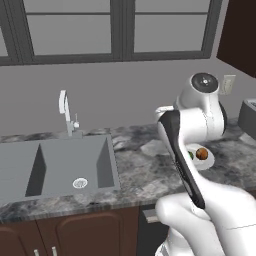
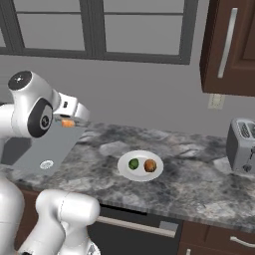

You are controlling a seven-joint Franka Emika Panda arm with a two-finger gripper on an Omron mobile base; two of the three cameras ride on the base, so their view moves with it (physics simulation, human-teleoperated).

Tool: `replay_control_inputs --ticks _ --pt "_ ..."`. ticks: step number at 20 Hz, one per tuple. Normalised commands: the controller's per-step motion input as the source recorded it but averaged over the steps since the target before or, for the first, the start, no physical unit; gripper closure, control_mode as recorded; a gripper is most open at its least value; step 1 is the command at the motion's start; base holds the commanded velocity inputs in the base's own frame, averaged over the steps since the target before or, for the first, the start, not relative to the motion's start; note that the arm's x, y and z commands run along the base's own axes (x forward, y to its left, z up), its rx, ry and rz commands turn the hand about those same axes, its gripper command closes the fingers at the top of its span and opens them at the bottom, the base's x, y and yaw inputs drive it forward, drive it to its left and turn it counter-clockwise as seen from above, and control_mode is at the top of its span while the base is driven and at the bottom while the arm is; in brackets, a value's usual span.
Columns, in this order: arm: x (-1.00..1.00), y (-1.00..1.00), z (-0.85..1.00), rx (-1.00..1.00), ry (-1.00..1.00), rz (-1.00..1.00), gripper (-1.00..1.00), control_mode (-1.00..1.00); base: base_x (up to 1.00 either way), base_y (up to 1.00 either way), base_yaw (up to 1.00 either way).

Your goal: Pick the avocado and bread from the counter and place them on the plate. Then pick the jam from the cabinet and place it next to the plate. Lastly close the cabinet door.

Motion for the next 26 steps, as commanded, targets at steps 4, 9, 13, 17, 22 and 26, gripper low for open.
replay_control_inputs --ticks 4,9,13,17,22,26 --pt "0.32 0.07 -0.47 0.0 0.07 -0.11 1.0 -1.0 0.0 0.0 0.0" --pt "0.49 0.0 -0.62 0.0 0.03 -0.11 1.0 -1.0 0.0 0.0 0.0" --pt "0.52 0.0 -0.61 0.0 0.05 -0.11 1.0 -1.0 0.0 0.0 0.0" --pt "0.53 -0.01 -0.7 0.0 0.04 -0.04 1.0 -1.0 0.0 0.0 0.0" --pt "0.51 -0.04 -0.83 0.0 0.0 0.0 1.0 -1.0 0.0 0.0 0.0" --pt "0.38 -0.14 -0.59 0.0 0.0 -0.02 1.0 -1.0 0.0 0.0 0.0"
